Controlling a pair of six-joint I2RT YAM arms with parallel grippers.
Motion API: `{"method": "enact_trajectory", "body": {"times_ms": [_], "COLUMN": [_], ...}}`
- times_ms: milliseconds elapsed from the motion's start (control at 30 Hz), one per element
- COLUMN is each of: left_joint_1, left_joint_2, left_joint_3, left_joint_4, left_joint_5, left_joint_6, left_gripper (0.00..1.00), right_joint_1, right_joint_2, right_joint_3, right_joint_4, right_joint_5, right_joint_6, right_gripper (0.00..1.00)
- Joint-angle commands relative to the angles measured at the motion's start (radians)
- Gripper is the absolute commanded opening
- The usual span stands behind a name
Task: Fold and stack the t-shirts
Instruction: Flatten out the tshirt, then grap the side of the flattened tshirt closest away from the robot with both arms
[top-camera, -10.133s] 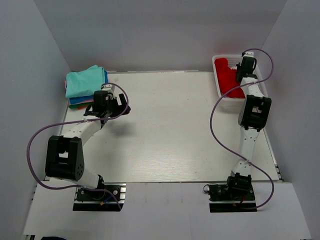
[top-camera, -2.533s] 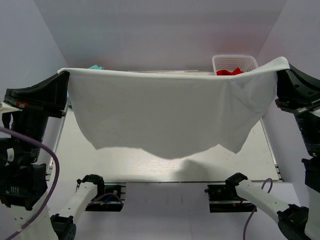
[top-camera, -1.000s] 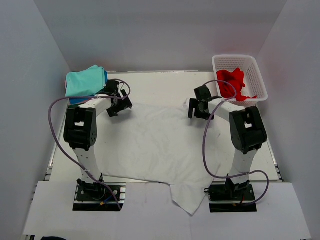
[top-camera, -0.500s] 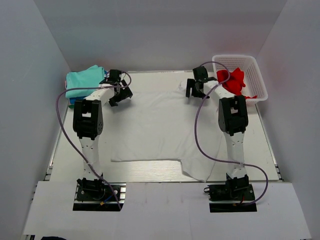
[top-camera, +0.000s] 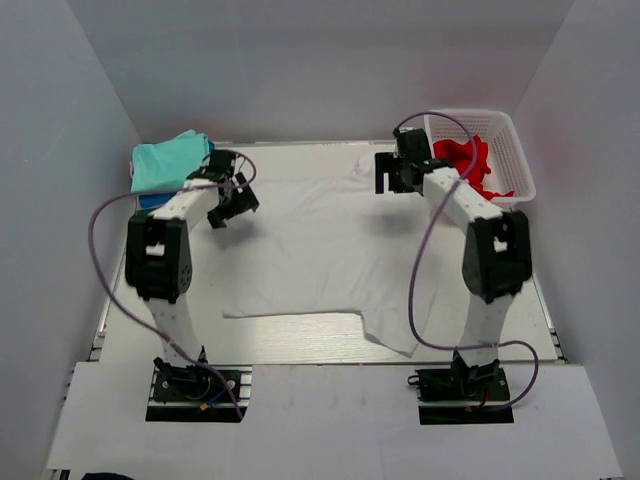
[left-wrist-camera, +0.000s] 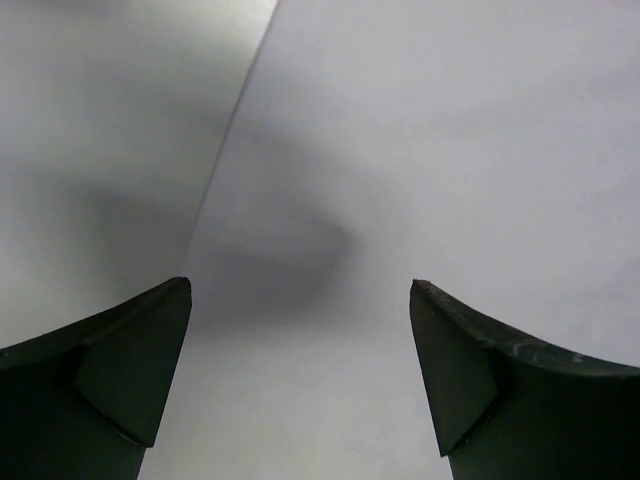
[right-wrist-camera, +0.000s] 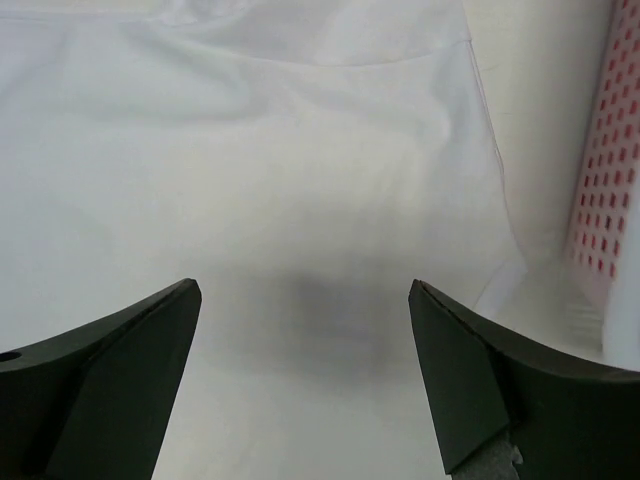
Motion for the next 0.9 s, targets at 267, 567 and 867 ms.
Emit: {"method": "enact_trajectory", "body": {"times_ms": [267,567,867], "left_joint_1": [0.004,-0.006,-0.006], "left_joint_2": [-0.785,-0.959,-1.046], "left_joint_3": [-0.757,-0.978,-1.073], "left_joint_4": [-0.090,-0.145,-0.121], "left_joint_5": [-0.042,0.016,0.036], "left_joint_6": [-0.258,-0.335,-0.394], "left_gripper": [1.00,0.99,0.54], "right_joint_1": [0.041,0.046,0.046], "right_joint_2": [-0.560,-0.800,-0.814], "right_joint_3": [-0.572,-0.804,-0.856], "right_joint_4": [0.144,0.164,0.069], "right_joint_5": [0.043,0.033,0.090], "right_joint_6": [0.283,0.393,0.391], "right_gripper": [0.90,0.90,0.90]}}
